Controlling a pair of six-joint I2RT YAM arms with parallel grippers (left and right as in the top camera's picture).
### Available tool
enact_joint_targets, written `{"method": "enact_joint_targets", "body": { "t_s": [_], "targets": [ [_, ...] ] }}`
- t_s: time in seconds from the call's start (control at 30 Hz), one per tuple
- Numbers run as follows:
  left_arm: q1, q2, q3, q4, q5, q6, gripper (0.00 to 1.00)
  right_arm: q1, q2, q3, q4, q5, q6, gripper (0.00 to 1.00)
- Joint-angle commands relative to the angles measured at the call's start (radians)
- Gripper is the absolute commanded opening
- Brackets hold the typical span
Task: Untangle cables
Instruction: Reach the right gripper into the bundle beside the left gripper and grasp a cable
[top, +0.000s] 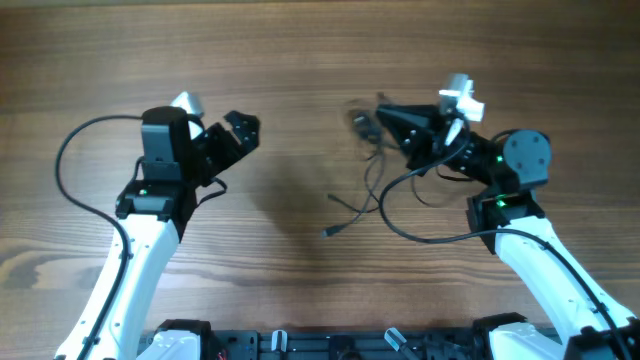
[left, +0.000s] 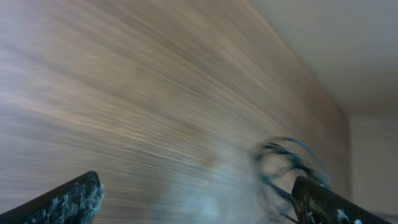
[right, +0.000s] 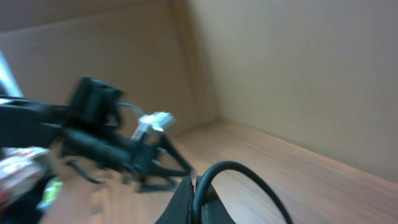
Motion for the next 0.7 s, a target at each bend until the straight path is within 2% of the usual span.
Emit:
{"method": "enact_joint_targets", "body": {
  "t_s": [0.0, 0.03, 0.1, 0.13, 0.17, 0.27, 0.37, 0.5, 0.67],
  "targets": [
    [-0.053, -0.003, -0.001, 0.082, 0.120, 0.083, 1.00, 0.081, -0.002, 0.113, -0.227, 0.045, -0.027, 0.07],
    [-0.053, -0.003, -0.001, 0.091, 0.106, 0.083, 1.00, 0.098, 0.002, 0.129, -0.338, 0.104, -0.073, 0.27],
    [-0.053, -0.003, -0.001, 0.094, 0.096, 0.074, 1.00, 0.098, 0.008, 0.134, -0.571, 0.305, -0.090, 0.39],
    [-0.053, -0.003, -0.001, 0.093, 0.096, 0.054, 1.00, 0.093, 0.008, 0.134, -0.668, 0.414, -0.076, 0.76],
    [-0.053, -0.003, -0.001, 0.091, 0.097, 0.027, 1.00, 0.085, 0.009, 0.134, -0.764, 0.528, -0.034, 1.00],
    [-0.053, -0.003, -0.002, 0.077, 0.095, 0.004, 1.00, 0.054, 0.009, 0.134, -0.932, 0.699, 0.023, 1.00],
    [-0.053, 0.011, -0.002, 0.074, 0.096, 0.004, 1.00, 0.047, 0.009, 0.134, -0.980, 0.703, 0.120, 1.00],
    [-0.053, 0.083, -0.002, 0.075, 0.096, 0.003, 0.99, 0.094, 0.013, 0.134, -0.871, 0.483, 0.136, 1.00],
    [-0.050, 0.198, -0.002, 0.143, 0.096, 0.003, 0.94, 0.212, 0.068, 0.142, -0.755, 0.486, 0.039, 1.00]
  ]
}}
